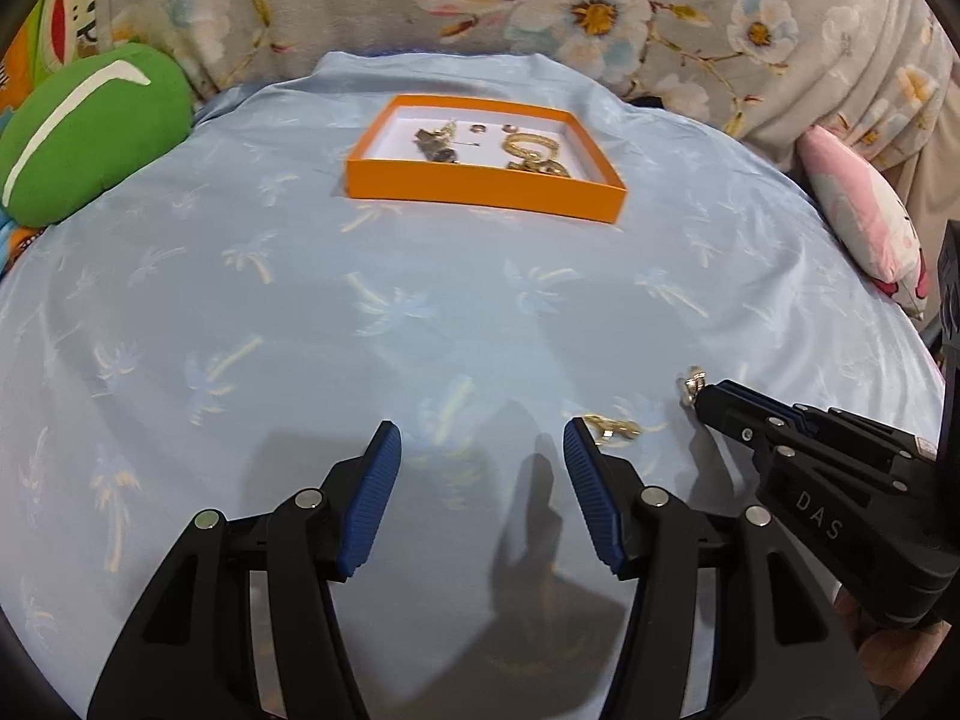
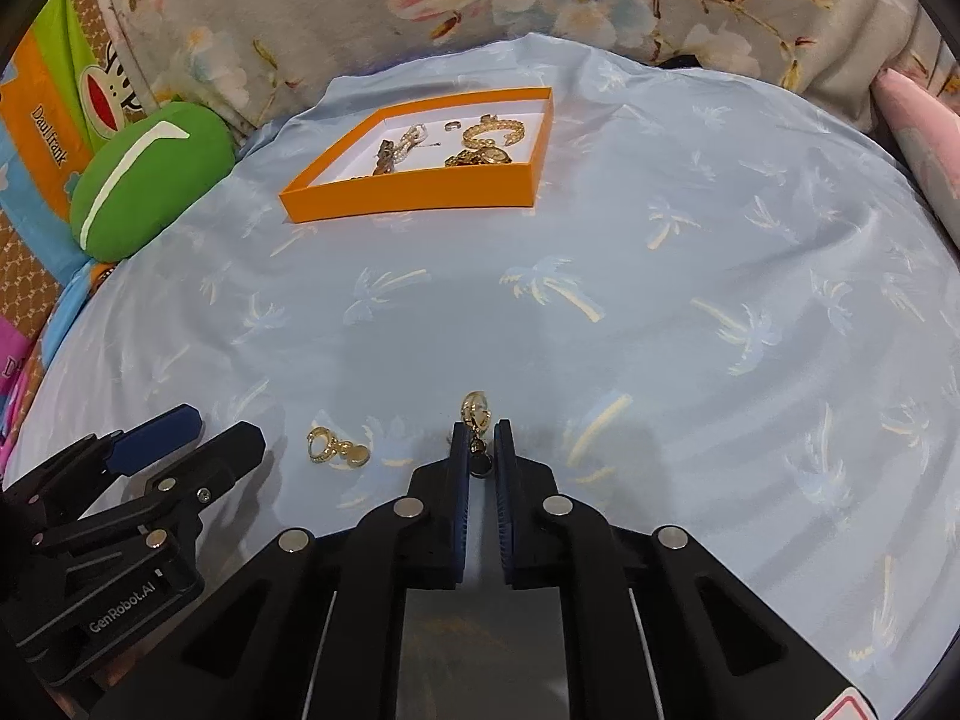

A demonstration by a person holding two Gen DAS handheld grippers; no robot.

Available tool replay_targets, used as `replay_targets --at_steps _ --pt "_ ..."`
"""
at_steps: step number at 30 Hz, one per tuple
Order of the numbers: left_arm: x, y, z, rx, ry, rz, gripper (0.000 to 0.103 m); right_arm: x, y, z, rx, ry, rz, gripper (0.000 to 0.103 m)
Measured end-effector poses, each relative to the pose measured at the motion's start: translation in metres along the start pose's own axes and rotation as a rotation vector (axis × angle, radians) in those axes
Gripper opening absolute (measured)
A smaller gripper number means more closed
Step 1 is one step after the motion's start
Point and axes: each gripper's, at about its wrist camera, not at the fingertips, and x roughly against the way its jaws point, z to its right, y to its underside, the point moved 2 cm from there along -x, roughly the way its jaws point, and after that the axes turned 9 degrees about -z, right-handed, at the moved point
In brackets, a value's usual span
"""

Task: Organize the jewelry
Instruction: 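Grasp the small gold earring with the left tool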

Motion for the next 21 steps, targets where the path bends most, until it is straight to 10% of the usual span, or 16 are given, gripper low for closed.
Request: replay_targets --at_steps 10,14,21 --pt "-0.016 -0.006 0.038 -0.064 -0.01 -0.04 0.051 0.009 0.01 0.019 -0.045 -0.03 0.017 0.008" --pt "-0.018 -0.008 0.041 -0.064 0.012 -0.039 0.021 0.009 0.01 0.02 -0.046 -0.042 0.015 0.008" --pt "-0.014 -0.009 0.03 -0.014 0.059 -0.022 0.012 0.012 0.011 0.021 -0.048 -0.058 0.028 0.008"
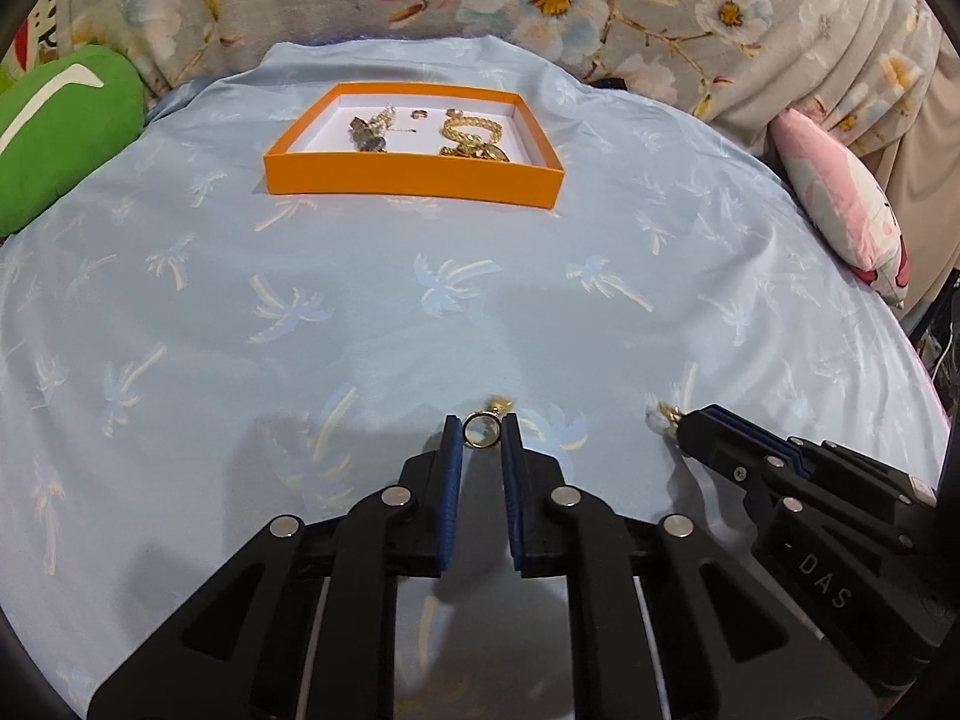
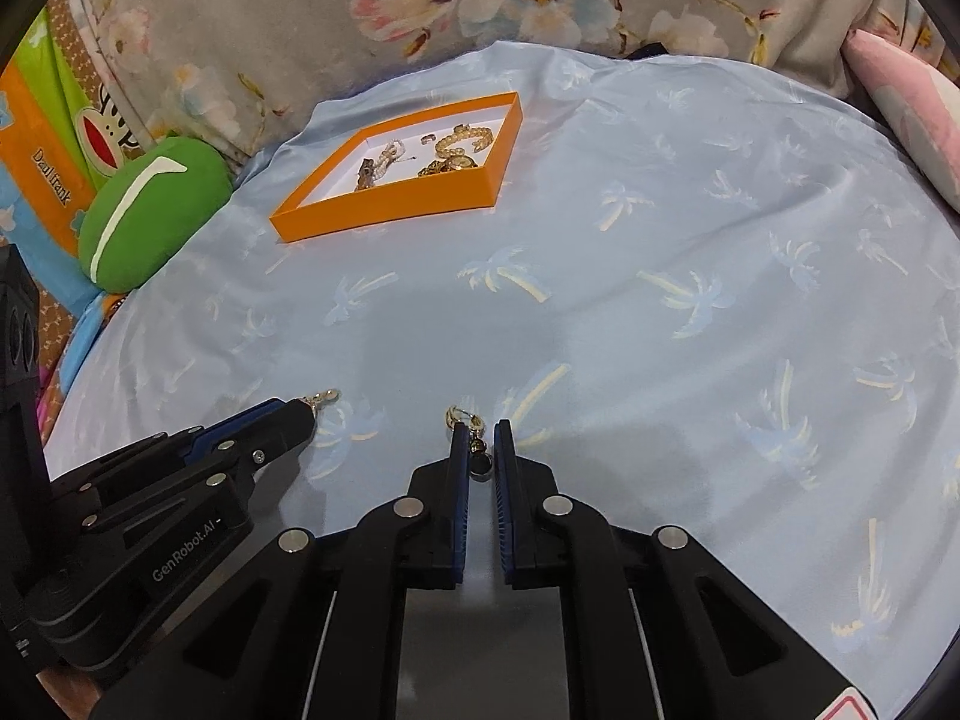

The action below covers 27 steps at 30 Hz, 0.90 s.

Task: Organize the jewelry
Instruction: 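Grasp the small gold earring with the left tool, then carry the pendant earring with the right tool while the left tool carries its earring into the box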

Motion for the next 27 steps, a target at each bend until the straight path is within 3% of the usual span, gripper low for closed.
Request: replay_targets --at_steps 17,27 --pt "0.028 0.005 -0.043 0.104 -0.009 0.047 0.012 0.026 -0.004 -0.004 0.0 -0.034 0.056 0.008" --pt "0.037 -0.017 -0.06 0.104 -0.037 0.072 0.012 0.037 -0.052 -0.016 0.053 -0.036 0.113 0.008"
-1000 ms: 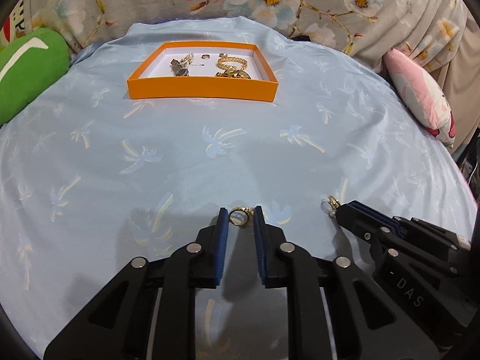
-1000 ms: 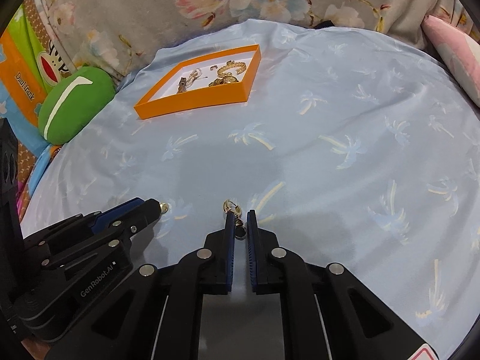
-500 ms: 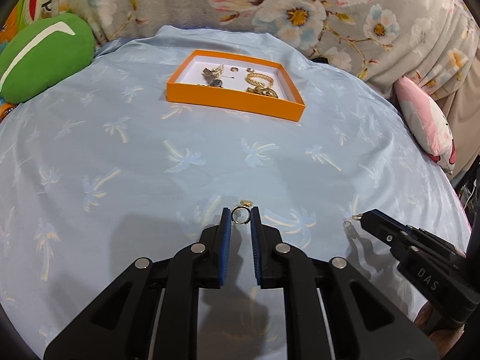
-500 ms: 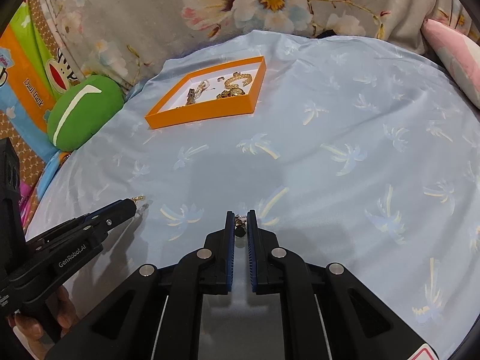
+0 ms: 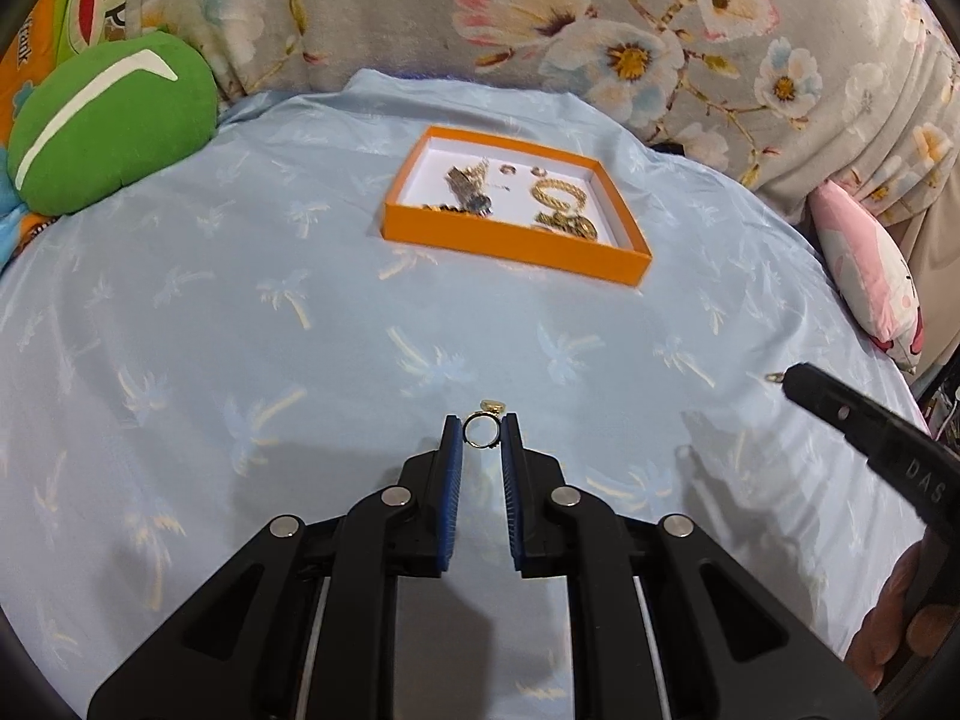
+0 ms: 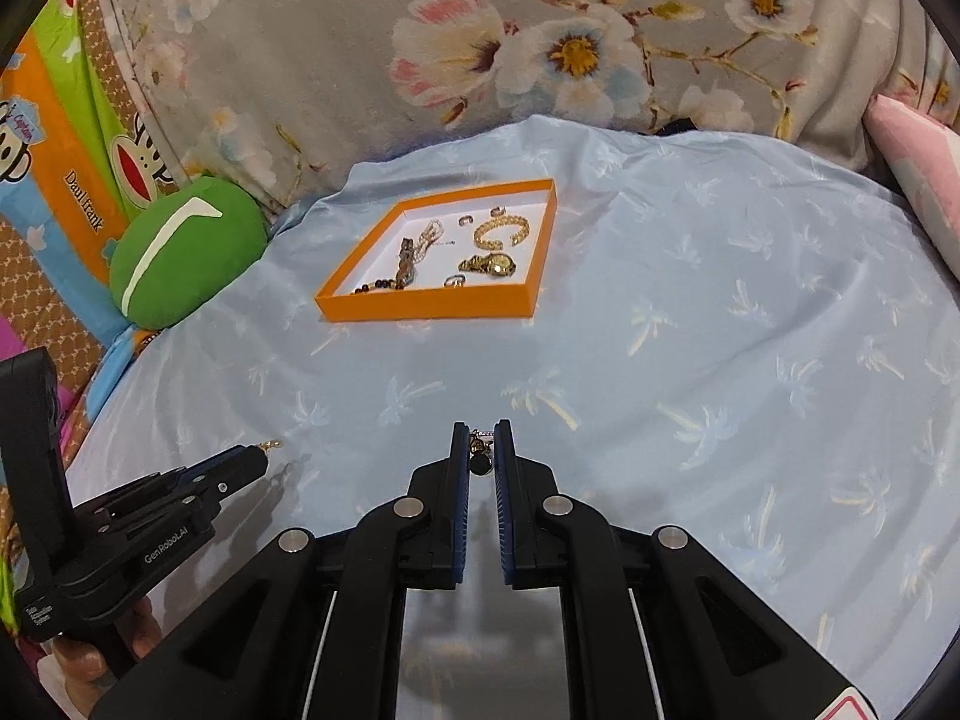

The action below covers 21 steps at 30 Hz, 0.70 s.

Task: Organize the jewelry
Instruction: 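Carry the pendant earring with the right tool while the left tool carries its earring into the box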

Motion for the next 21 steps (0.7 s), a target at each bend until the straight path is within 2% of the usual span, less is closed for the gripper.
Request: replay_targets --at_steps 15,21 --pt "-0.015 -0.092 -0.023 -0.013 -0.045 0.067 0.012 -0.039 -0.102 -0.009 0.052 -0.033 0.034 0.008" --pt "-0.031 -0.132 -0.021 -0.021 -0.034 0.083 0.012 -0.067 -0.135 -0.016 0.086 -0.032 0.029 0.008"
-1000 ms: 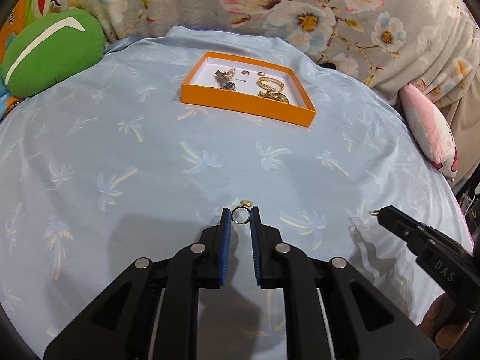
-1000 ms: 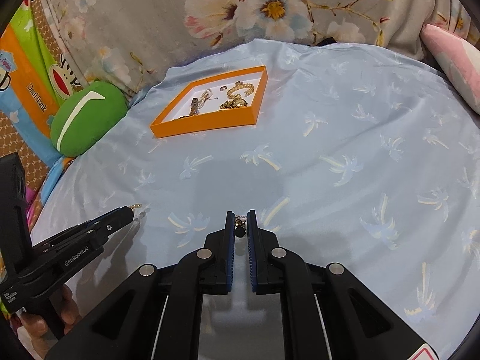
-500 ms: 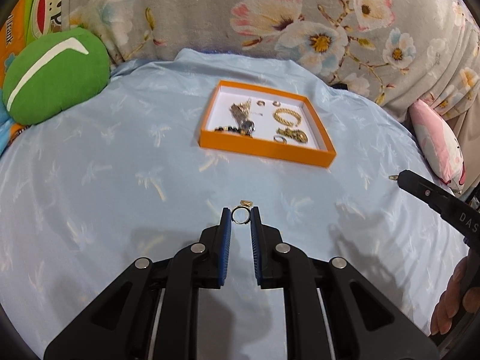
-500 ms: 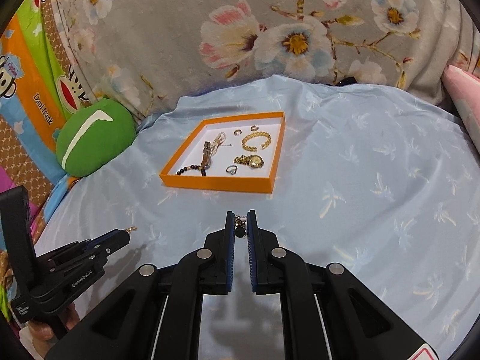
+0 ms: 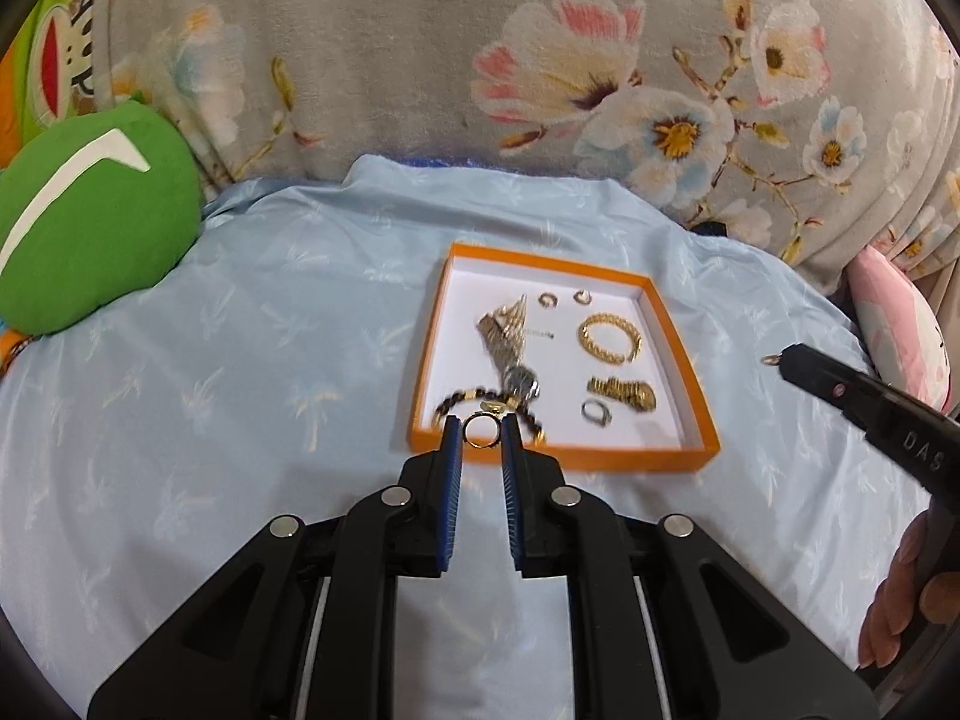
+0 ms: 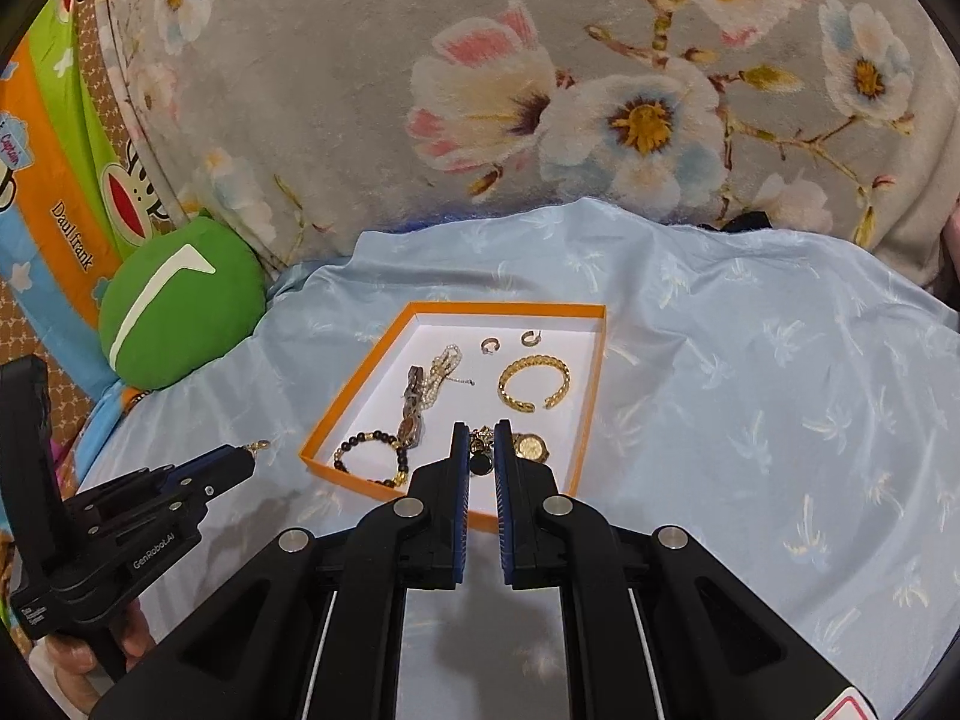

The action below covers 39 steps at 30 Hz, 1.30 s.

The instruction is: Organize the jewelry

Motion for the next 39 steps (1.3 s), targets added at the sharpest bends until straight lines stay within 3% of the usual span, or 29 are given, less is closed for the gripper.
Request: replay_targets --at_steps 10,18,19,20,22,26,29,31,33,39 --pt "-0.065 -0.062 0.012 0.002 0.026 -0.024 0.012 -0.076 -0.037 0.016 -0.035 -0.074 -0.074 0.008" --pt "-0.115 -0.075 0.018 0.003 0.023 -0.077 0.013 -0.119 -0.039 0.002 0.011 -0.117 -0.124 0.009" --pt "-0.118 -0.075 0.017 0.007 0.025 -0.081 0.017 -0.121 -0.039 0.002 0.007 -0.116 -0.113 0.009" --pt "-0.12 -0.076 0.016 0.016 0.021 -0.081 0.029 -0.12 -0.039 0.004 0.001 -0.116 -0.105 0.012" --pt "-0.118 -0.075 0.012 0.036 0.019 -0.062 0.044 -0.115 -0.04 0.009 -0.023 -0.119 -0.082 0.014" --pt "-0.1 -0.073 0.002 0.068 0.031 -0.025 0.044 -0.089 -0.04 0.023 -0.066 -0.125 -0.036 0.015" --pt "-0.073 -0.063 -0.005 0.084 0.034 0.016 0.045 -0.058 -0.028 0.031 -0.089 -0.115 0.003 0.024" --pt "-0.053 -0.05 -0.007 0.08 0.027 0.044 0.052 -0.035 -0.013 0.03 -0.083 -0.072 0.03 0.031" --pt "-0.033 -0.033 -0.009 0.073 0.005 0.073 0.057 -0.015 0.007 0.028 -0.08 -0.032 0.048 0.044" --pt "-0.004 0.029 -0.005 0.043 -0.052 0.053 0.057 0.012 0.072 0.008 -0.051 0.055 0.026 0.048"
